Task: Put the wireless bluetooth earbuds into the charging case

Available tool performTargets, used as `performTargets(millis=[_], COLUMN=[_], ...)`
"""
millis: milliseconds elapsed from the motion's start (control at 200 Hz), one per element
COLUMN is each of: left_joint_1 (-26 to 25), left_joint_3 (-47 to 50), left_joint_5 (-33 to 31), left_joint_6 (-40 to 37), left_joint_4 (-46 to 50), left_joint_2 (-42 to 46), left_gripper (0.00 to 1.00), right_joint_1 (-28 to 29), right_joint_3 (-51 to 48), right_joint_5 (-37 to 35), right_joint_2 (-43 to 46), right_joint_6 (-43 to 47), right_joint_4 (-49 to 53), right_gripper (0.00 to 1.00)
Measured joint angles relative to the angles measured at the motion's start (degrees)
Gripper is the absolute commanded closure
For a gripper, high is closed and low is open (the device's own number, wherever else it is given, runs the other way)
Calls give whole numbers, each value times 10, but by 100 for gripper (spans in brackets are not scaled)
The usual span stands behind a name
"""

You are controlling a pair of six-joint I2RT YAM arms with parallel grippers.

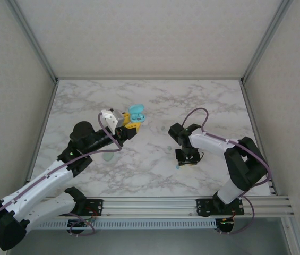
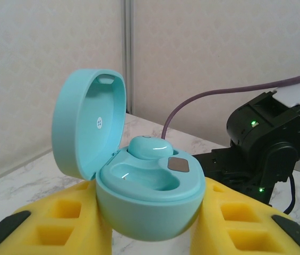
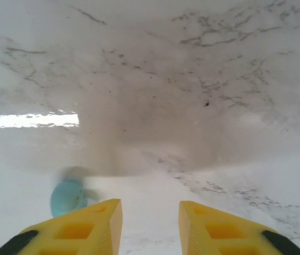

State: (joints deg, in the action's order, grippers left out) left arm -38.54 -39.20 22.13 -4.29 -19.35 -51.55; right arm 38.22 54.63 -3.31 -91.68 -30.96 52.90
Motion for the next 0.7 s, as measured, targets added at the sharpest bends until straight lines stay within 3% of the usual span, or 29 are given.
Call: performTargets(millis=[295,701], left_joint_1=[0,0], left_joint_3=[0,0], left_joint_5=[0,0], left_joint_6=[0,0], left_joint_4=[0,0], left_joint_2=[-3,-3], left_gripper=[81,81], right_joint_1=[0,3], right_joint_3=[7,7], right_joint_5=[66,77], right_joint_2=[8,-23], right_joint_6=[7,6], right_joint_4=[-42,-56], right_gripper=[60,65])
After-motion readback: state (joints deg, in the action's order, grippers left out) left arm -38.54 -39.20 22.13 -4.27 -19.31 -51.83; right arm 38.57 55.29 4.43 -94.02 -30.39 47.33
